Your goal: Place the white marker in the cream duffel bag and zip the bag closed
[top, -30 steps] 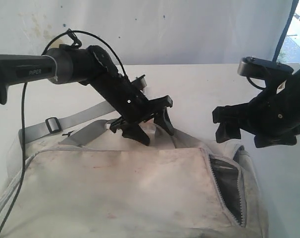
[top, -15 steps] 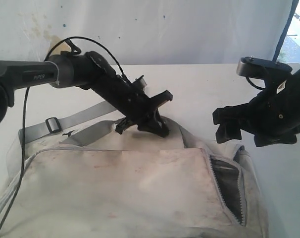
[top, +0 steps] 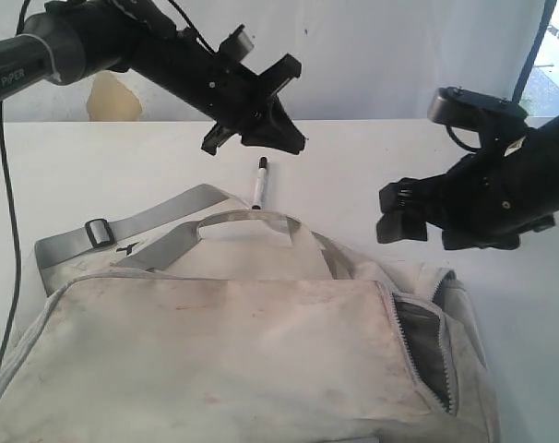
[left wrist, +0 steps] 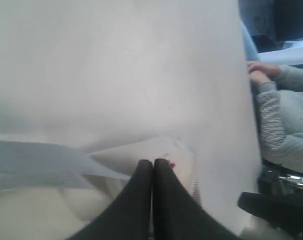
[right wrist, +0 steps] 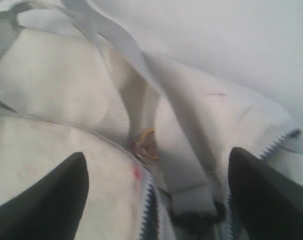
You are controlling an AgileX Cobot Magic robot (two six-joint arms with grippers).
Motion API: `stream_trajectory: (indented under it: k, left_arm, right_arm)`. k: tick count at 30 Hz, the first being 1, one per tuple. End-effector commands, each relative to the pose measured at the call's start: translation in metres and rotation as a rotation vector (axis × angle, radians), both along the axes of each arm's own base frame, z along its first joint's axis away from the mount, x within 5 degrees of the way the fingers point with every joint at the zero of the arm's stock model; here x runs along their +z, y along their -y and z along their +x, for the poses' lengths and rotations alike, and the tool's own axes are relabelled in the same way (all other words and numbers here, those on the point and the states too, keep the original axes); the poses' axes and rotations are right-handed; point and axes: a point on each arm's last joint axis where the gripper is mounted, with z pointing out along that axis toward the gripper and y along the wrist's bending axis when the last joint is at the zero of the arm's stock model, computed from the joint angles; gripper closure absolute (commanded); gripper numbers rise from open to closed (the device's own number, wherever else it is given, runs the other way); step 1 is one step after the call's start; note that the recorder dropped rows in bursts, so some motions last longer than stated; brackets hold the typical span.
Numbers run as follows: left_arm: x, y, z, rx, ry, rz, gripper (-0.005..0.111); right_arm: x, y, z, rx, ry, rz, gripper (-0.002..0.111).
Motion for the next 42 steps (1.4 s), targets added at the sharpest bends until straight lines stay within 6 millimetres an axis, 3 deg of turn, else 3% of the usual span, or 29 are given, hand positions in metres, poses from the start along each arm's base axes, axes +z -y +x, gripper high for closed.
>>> stream_trajectory:
  k: [1, 8, 16, 21, 28, 36, 39, 42]
  left_arm:
    - [0.001, -0.013, 0.000, 0.009, -0.003, 0.117, 0.107]
    - [0.001, -0.032, 0.009, 0.052, -0.004, 0.120, 0.107]
    - [0.001, -0.038, 0.012, 0.061, 0.002, 0.132, 0.107]
    - [0.000, -0.038, 0.012, 0.058, 0.006, 0.136, 0.107]
    - [0.000, -0.038, 0.012, 0.057, 0.008, 0.139, 0.107]
    - [0.000, -0.038, 0.012, 0.055, 0.011, 0.139, 0.107]
    - [0.000, -0.038, 0.012, 0.050, 0.015, 0.140, 0.107]
    - [0.000, -0.038, 0.012, 0.049, 0.017, 0.140, 0.107]
  right_arm:
    - [-0.012, -0.017, 0.013, 0.111, 0.036, 0.141, 0.036]
    - [-0.034, -0.040, 0.032, 0.261, -0.021, 0.283, 0.037]
    - [-0.062, -0.049, 0.063, 0.294, -0.031, 0.262, 0.037]
    - [-0.080, -0.054, 0.069, 0.303, -0.098, 0.294, 0.040]
    - [-0.093, -0.055, 0.083, 0.228, -0.054, 0.285, 0.052]
    - [-0.109, -0.058, 0.087, 0.205, -0.114, 0.330, 0.053]
    - [-0.111, -0.057, 0.088, 0.191, -0.106, 0.317, 0.066]
    - [-0.109, -0.058, 0.089, 0.198, -0.101, 0.321, 0.095]
